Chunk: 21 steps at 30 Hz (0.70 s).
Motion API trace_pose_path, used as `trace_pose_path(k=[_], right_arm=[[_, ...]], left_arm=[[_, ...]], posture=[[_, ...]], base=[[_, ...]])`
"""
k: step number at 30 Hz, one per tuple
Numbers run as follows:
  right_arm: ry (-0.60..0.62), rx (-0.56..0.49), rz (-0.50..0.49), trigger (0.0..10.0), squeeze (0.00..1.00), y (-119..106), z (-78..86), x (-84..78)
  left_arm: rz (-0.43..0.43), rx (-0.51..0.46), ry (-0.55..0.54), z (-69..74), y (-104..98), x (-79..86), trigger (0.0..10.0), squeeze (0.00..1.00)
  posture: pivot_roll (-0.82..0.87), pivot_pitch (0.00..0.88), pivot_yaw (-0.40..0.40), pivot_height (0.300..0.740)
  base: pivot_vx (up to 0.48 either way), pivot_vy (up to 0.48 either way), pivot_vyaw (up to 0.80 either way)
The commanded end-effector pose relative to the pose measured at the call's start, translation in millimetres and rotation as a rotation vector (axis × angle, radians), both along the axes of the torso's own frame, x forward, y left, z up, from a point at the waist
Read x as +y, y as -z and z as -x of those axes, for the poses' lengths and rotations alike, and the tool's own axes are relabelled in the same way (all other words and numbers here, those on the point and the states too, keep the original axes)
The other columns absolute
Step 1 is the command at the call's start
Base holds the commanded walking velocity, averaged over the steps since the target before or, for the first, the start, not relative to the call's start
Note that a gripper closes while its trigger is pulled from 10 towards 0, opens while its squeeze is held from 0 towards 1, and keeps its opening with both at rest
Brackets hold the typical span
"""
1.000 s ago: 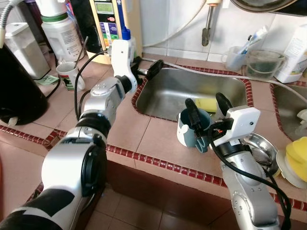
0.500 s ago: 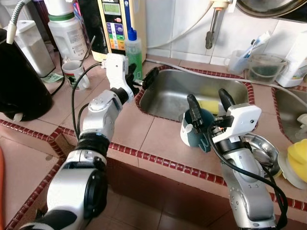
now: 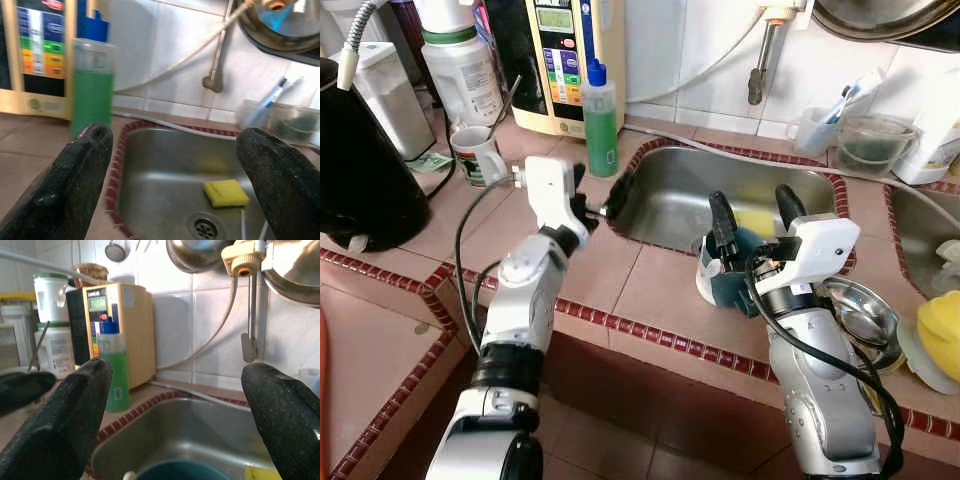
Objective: Kitchen organization
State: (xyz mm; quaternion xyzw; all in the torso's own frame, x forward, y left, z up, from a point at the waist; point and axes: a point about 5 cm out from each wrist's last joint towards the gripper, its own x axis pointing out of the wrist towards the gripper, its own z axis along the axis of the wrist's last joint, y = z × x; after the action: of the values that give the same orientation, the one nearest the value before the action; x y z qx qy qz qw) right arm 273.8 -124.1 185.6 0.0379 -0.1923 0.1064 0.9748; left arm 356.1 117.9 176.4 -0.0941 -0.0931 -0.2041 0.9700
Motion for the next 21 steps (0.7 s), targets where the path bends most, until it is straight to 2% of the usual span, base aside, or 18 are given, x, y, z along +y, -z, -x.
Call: trace_pose_path(k=[1,4,9,15,18,21], right_arm=[[0.012,0.007,0.013,10.0,0.00,2,2.2,-0.7],[0.035,0.009,0.053,10.0,0.00,8,6.6,-4.9],[0.056,-0.001,0.090,10.0,0.00,12,12.2,-10.4],[0.101,-0.025,0.165,10.0,0.00,18,16.1,-13.9],[0.128,-0.037,0.158,10.0,0.01,18,17.0,-18.1],[0.135,-0.032,0.142,10.0,0.16,21,17.9,-21.5]], left_arm=[[-0.018,-0.027,-0.016,4.8,-4,2.1,10.0,0.00],[-0.028,-0.022,-0.050,15.1,2,10.8,10.0,0.00],[-0.070,-0.019,-0.098,22.6,8,23.7,10.0,0.00],[-0.075,-0.011,-0.149,27.0,10,30.3,10.0,0.00],[-0.104,-0.012,-0.145,31.6,15,31.4,10.0,0.00],[-0.090,0.018,-0.132,35.0,21,32.3,10.0,0.00]], posture=[[-0.04,0.000,0.026,0.740],[-0.03,0.000,0.023,0.740],[-0.02,0.000,0.020,0.740],[-0.02,0.000,0.022,0.740],[-0.02,0.000,0.026,0.740],[-0.02,0.000,0.028,0.740]], base=[[0.000,0.000,0.00],[0.000,0.000,0.00],[0.000,0.000,0.00],[0.000,0.000,0.00],[0.000,0.000,0.00],[0.000,0.000,0.00]])
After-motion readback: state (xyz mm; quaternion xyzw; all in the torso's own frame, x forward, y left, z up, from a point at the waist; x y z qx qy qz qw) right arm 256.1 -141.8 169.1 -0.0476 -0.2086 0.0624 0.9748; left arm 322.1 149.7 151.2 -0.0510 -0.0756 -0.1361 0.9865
